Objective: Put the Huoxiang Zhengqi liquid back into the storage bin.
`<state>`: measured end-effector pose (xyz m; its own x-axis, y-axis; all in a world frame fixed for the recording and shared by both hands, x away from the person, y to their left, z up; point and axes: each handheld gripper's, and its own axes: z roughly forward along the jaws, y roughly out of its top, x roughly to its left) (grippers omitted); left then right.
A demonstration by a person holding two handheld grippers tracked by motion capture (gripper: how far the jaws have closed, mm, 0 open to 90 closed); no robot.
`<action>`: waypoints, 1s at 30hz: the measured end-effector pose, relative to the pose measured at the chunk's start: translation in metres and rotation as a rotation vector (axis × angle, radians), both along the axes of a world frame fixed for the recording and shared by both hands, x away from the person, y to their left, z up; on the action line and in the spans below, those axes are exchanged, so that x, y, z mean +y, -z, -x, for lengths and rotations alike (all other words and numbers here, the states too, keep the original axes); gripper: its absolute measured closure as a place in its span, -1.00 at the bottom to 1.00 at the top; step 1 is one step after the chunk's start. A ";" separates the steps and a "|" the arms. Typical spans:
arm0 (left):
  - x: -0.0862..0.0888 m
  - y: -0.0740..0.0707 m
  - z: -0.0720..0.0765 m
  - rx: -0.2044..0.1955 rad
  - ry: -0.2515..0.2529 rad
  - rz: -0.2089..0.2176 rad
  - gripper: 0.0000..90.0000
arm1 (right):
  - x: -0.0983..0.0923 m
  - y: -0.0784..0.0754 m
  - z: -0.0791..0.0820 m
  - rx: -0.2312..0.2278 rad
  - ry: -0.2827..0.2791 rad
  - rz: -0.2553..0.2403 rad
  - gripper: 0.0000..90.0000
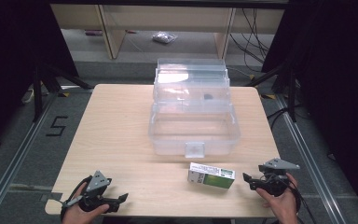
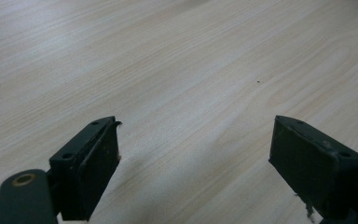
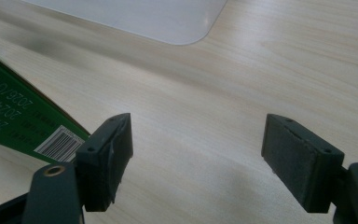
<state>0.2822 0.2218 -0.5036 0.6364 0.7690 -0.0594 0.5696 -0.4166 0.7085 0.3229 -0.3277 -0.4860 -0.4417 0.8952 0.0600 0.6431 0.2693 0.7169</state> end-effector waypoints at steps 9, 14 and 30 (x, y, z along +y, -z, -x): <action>-0.001 0.001 0.000 -0.011 -0.010 0.007 -0.66 | 0.001 -0.001 0.000 0.002 0.017 -0.033 -0.43; -0.003 0.003 0.000 -0.018 -0.032 0.042 -0.66 | 0.004 -0.007 -0.001 0.028 -0.010 -0.041 -0.43; -0.004 0.003 0.001 -0.012 -0.041 0.047 -0.66 | 0.002 -0.052 -0.001 0.004 -0.091 -0.062 -0.45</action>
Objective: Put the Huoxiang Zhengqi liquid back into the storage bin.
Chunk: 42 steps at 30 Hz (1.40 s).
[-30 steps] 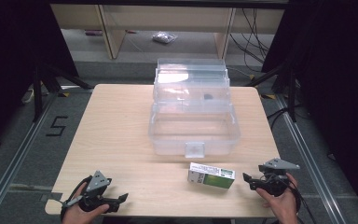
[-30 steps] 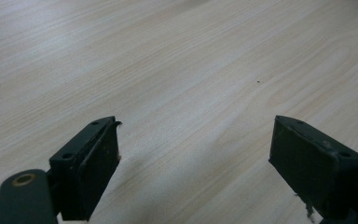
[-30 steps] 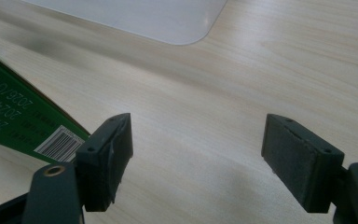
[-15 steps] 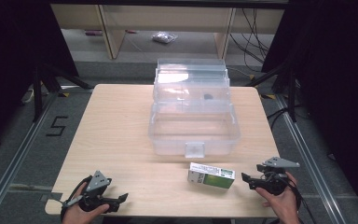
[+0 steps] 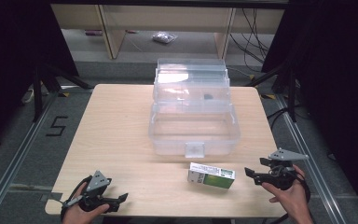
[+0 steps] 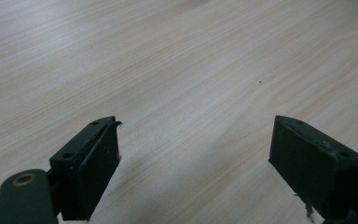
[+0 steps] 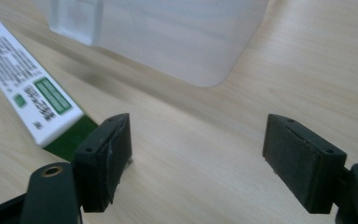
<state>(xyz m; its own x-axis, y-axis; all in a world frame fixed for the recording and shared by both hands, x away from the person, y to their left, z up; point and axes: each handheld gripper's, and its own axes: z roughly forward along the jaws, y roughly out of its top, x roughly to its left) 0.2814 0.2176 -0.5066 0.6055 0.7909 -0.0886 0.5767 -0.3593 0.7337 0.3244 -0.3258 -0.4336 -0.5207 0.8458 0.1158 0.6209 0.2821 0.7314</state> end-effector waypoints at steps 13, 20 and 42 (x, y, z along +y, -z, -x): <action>0.002 -0.002 0.000 0.006 0.018 -0.018 -0.66 | 0.043 -0.037 0.005 -0.034 -0.210 0.001 -0.49; 0.001 -0.001 0.000 -0.006 0.010 -0.007 -0.66 | 0.069 -0.038 0.002 -0.001 -0.327 0.081 -0.49; 0.000 0.000 0.000 -0.006 0.007 0.006 -0.66 | 0.125 -0.021 -0.029 0.123 -0.484 0.341 -0.43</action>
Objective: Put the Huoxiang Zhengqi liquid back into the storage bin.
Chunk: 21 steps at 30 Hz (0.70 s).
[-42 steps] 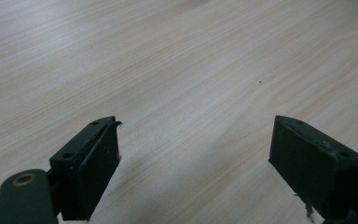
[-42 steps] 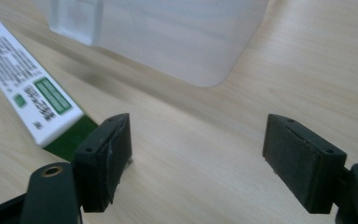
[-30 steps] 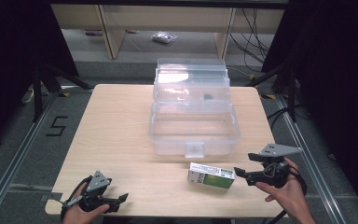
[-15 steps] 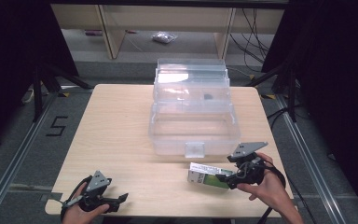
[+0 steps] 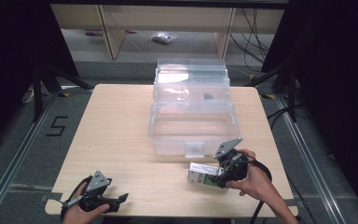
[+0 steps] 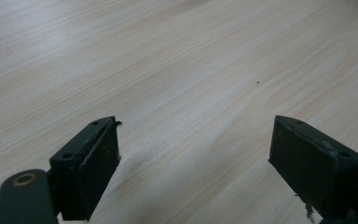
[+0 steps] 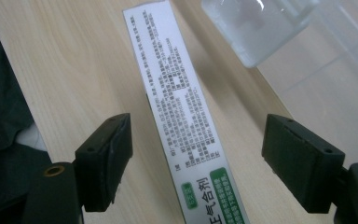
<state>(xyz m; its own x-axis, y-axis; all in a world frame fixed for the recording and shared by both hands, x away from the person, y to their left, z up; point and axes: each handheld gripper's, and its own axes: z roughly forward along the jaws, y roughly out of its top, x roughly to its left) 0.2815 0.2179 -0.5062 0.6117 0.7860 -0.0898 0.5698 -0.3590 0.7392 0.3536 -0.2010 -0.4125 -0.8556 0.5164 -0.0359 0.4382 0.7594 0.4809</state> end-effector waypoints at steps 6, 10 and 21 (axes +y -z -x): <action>0.000 0.000 0.000 -0.006 -0.001 0.002 -0.66 | 0.008 0.007 -0.005 0.024 -0.045 0.058 -0.38; 0.000 0.000 0.000 -0.005 -0.001 0.003 -0.66 | 0.011 0.010 -0.008 0.042 -0.055 0.088 -0.34; 0.001 0.000 0.000 -0.008 -0.004 0.008 -0.66 | 0.017 0.014 -0.011 0.074 -0.081 0.161 -0.17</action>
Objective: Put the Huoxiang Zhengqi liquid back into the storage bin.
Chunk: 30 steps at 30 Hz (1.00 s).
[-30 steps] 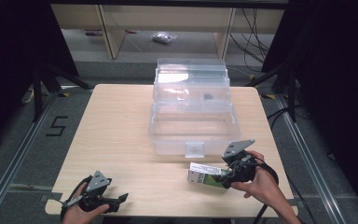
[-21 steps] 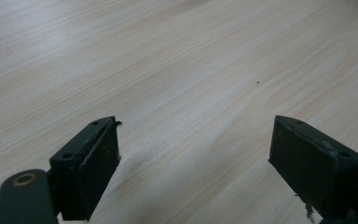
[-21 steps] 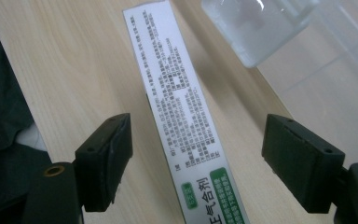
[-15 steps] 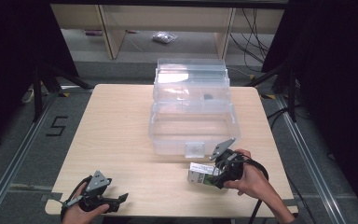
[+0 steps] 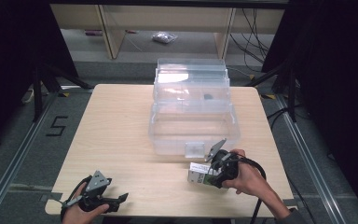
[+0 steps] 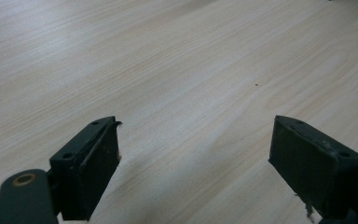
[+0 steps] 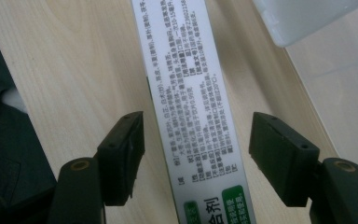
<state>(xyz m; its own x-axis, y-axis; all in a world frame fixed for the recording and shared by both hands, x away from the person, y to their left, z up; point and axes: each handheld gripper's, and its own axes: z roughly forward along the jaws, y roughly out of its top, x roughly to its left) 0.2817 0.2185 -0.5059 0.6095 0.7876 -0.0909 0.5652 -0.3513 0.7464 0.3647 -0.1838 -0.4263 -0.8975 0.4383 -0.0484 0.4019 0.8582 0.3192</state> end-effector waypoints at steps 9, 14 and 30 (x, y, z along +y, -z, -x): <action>0.000 -0.001 0.000 0.003 0.004 -0.003 -0.66 | 0.008 0.004 -0.005 0.031 -0.048 0.061 0.00; 0.000 0.000 0.000 0.003 0.005 -0.002 -0.66 | 0.011 0.007 -0.006 0.056 -0.053 0.074 0.13; 0.000 -0.001 0.000 0.006 0.003 -0.002 -0.66 | 0.011 -0.010 -0.009 0.012 -0.137 0.093 0.44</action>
